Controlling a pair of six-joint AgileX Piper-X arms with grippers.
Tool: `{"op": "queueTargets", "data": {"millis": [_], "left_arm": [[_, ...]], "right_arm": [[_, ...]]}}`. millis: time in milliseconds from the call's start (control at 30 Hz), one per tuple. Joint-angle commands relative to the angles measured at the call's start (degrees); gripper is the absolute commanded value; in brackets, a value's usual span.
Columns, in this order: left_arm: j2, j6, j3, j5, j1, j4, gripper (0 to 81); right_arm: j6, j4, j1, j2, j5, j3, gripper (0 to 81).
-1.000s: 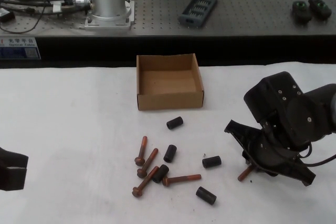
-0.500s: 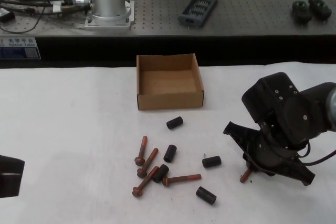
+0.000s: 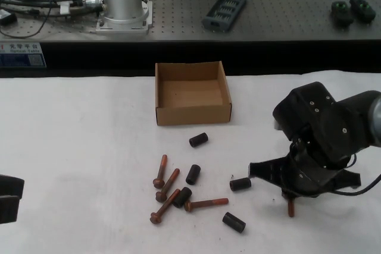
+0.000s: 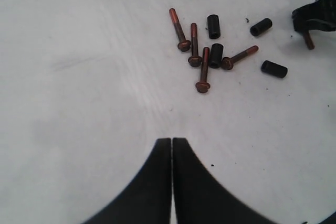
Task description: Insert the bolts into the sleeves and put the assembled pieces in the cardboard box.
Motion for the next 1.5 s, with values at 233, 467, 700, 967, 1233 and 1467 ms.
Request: {"op": "queueTargets", "data": {"millis": [233, 467, 700, 967, 1233, 1467], "left_arm": [[1.9, -1.4, -0.7, 0.2, 0.0, -9.7, 0.6], [5.7, -3.1, 4.7, 2.9, 0.0, -31.4, 0.6], [13.6, -1.9, 7.5, 5.2, -4.9, -39.3, 0.6], [27.7, 1.6, 6.4, 6.3, -16.9, -46.9, 0.6], [44.6, 0.2, -3.9, 6.1, -21.2, -48.7, 0.6], [54.5, -0.6, -16.2, 4.8, -21.6, -41.7, 10.2]], "right_arm": [[-13.9, -2.2, -0.3, -12.8, 0.4, 1.4, 2.1], [-12.9, -12.2, -0.3, -31.4, -2.6, 7.4, 2.1], [-9.0, -16.0, -0.3, -46.3, -8.9, 15.9, 2.1], [-11.4, -15.0, -0.3, -52.9, -11.3, 16.9, 2.1], [-13.3, -15.0, -0.3, -54.4, -12.3, 16.9, 2.1], [-13.3, -15.4, -0.3, -54.4, -12.3, 18.6, 2.1]]}}
